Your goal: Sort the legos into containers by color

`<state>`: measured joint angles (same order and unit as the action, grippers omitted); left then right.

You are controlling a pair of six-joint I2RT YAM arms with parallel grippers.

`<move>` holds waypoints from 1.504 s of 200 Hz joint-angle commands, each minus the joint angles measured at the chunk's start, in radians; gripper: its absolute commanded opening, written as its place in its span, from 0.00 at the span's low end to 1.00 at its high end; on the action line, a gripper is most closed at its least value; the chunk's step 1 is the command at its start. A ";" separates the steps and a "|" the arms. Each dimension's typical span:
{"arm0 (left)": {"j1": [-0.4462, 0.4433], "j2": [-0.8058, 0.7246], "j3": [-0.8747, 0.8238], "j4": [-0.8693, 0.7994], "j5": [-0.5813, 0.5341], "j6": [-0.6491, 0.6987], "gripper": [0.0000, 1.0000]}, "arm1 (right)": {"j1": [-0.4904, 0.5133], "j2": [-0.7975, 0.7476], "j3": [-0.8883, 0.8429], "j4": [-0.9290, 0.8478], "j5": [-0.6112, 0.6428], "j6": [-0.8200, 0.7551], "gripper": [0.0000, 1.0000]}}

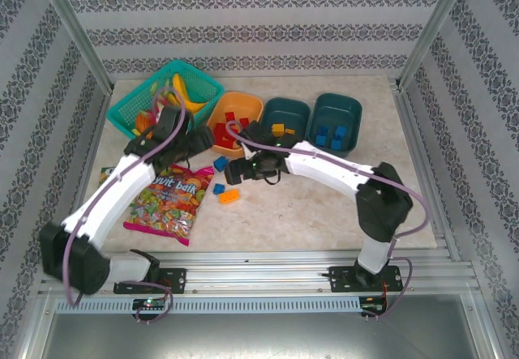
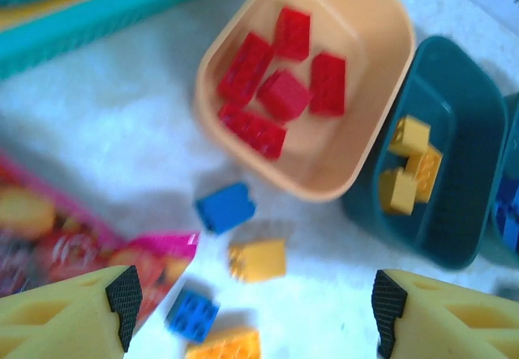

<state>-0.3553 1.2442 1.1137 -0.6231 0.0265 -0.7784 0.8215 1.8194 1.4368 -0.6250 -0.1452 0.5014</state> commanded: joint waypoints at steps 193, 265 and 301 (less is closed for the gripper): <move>-0.016 -0.637 -0.307 -0.115 0.171 -0.147 0.89 | -0.001 0.458 0.443 -0.192 0.207 0.024 0.42; -0.019 -0.460 -0.286 0.106 0.291 -0.125 0.88 | -0.088 0.139 0.267 -0.154 0.247 0.047 0.36; -0.021 -0.277 -0.210 0.213 0.311 -0.100 0.89 | -0.226 0.174 0.323 -0.151 0.225 0.040 0.36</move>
<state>-0.3656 0.8810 0.8349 -0.5472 0.3000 -0.9165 0.6773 1.9442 1.7290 -0.7635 0.0704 0.5282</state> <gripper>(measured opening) 0.884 0.418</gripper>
